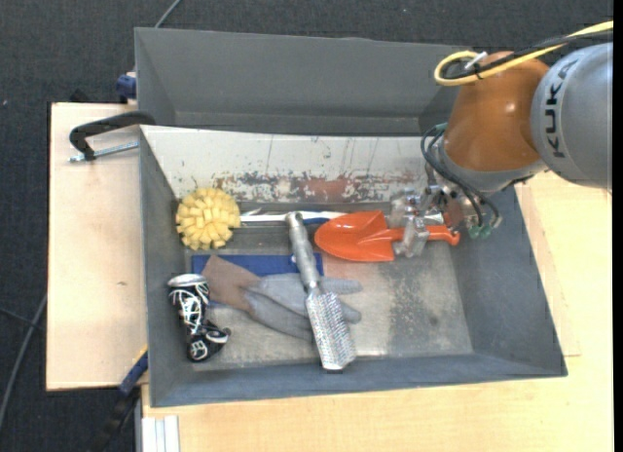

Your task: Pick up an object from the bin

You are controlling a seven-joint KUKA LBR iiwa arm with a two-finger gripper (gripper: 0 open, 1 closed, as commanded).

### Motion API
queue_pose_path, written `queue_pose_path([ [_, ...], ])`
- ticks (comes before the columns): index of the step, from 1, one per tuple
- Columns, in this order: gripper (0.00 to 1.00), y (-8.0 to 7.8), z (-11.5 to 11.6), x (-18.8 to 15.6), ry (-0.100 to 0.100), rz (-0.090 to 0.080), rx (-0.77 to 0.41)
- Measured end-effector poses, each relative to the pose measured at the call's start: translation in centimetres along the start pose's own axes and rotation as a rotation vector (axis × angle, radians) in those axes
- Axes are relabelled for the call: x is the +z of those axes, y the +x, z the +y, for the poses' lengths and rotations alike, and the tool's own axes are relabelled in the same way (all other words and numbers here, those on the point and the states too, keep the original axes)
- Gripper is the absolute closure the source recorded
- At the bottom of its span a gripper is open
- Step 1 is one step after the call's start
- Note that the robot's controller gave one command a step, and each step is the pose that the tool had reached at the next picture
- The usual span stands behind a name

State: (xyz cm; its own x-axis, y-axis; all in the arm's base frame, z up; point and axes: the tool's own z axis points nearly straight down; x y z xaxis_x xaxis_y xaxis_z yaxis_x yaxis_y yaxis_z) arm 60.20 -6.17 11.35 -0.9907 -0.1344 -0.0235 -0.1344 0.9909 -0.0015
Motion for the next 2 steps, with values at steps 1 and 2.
queue_pose_path([
  [1, 1.00, -0.04, 0.02, -0.65, 0.000, -0.001, 0.000],
  [2, 1.00, -0.06, 0.03, -0.92, 0.000, -0.002, 0.000],
])
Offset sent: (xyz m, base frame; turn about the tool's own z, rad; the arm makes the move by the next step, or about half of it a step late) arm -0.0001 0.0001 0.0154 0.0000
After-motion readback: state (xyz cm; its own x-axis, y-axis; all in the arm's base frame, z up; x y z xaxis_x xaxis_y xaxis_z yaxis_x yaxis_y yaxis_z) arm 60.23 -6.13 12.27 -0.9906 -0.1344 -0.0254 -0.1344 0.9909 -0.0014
